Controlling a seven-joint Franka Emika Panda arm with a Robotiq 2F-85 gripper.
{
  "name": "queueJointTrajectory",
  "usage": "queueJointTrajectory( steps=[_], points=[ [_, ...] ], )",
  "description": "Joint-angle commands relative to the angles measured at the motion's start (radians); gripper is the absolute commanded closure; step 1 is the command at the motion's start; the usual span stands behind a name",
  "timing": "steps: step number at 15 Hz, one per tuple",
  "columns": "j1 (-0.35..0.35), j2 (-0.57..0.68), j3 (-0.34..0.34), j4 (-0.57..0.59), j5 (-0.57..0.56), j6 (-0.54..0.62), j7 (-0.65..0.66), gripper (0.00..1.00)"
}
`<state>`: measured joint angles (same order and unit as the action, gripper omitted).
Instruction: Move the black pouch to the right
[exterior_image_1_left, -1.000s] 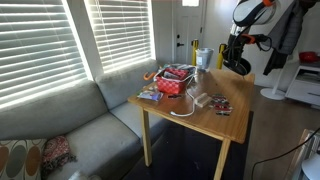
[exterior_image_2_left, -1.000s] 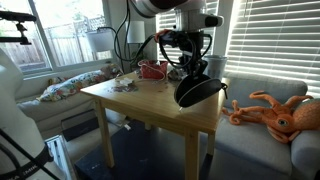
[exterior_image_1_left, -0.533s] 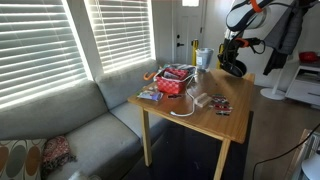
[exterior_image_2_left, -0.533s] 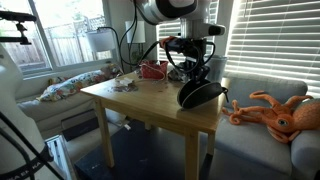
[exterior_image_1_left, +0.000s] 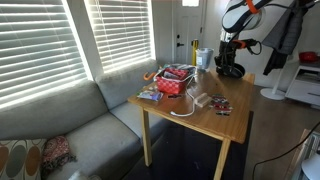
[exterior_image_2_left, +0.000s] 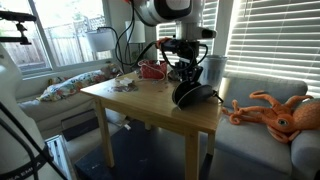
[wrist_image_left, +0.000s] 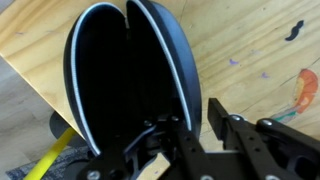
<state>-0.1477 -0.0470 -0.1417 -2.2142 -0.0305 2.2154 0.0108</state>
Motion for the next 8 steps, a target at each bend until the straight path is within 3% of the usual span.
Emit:
queueJointTrajectory(
  steps=[1, 6, 8],
  points=[
    [0.015, -0.077, 0.018, -0.029, -0.046, -0.062, 0.027, 0.36],
    [0.021, -0.208, 0.048, -0.068, -0.100, -0.147, 0.074, 0.00],
    [0.022, -0.270, 0.063, -0.087, -0.112, -0.184, 0.091, 0.00]
  ],
)
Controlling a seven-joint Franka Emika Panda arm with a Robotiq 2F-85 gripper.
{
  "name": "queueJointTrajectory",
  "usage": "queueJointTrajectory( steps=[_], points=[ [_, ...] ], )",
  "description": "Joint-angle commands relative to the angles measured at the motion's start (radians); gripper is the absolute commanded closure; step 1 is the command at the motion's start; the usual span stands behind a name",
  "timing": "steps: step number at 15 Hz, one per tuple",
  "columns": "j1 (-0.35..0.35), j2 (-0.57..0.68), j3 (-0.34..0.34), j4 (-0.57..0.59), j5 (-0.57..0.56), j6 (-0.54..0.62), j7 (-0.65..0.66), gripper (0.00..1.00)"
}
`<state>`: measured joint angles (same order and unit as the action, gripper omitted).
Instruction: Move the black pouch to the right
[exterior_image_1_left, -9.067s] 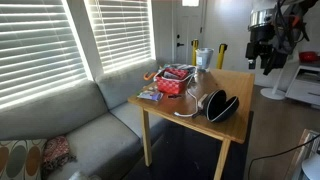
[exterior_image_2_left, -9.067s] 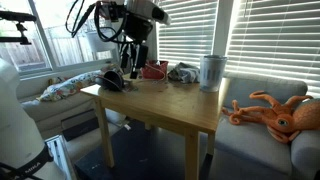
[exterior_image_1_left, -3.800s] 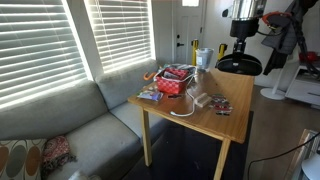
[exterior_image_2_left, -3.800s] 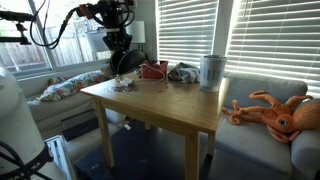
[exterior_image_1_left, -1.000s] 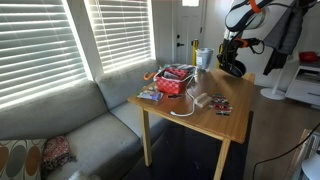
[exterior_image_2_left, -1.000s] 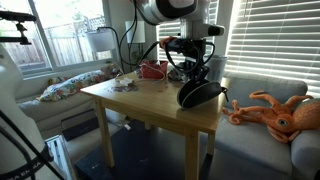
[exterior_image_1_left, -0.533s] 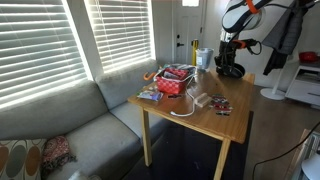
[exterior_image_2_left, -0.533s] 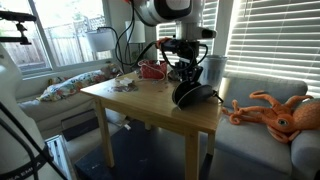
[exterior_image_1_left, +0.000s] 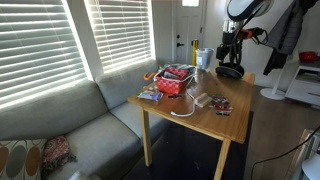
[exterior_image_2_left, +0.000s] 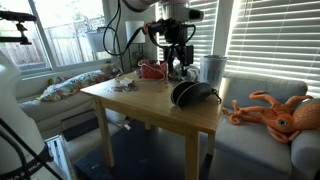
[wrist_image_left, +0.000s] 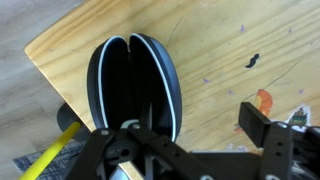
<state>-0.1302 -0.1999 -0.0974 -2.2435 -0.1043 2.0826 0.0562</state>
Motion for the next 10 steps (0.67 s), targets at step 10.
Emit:
queueJointTrajectory(
  steps=[10],
  points=[
    [0.071, -0.296, 0.094, -0.109, -0.064, -0.249, -0.025, 0.00]
  ],
)
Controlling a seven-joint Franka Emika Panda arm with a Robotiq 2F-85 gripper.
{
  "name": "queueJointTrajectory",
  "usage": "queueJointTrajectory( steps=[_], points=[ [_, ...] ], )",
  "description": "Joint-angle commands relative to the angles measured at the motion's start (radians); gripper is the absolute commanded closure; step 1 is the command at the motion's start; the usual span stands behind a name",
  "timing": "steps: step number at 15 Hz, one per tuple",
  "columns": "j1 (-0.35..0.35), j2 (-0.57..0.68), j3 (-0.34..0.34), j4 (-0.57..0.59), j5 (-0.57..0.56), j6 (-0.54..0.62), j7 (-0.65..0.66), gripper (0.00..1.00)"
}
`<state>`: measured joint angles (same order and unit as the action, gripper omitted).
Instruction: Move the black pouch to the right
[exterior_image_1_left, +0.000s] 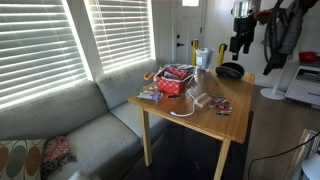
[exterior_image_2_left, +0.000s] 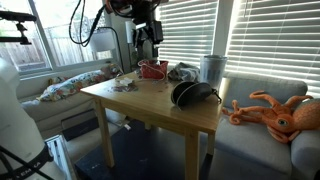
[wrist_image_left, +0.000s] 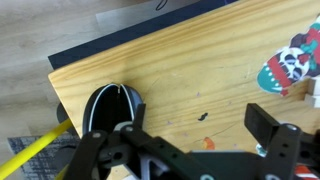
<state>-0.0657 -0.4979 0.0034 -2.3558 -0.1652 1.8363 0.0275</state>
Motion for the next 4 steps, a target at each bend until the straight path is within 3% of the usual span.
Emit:
queueJointTrajectory(
  steps=[1, 4],
  points=[
    [0.023, -0.022, 0.002, -0.012, -0.003, -0.010, -0.007, 0.00],
    [0.036, -0.055, 0.010, -0.037, -0.003, -0.011, -0.018, 0.00]
  ],
)
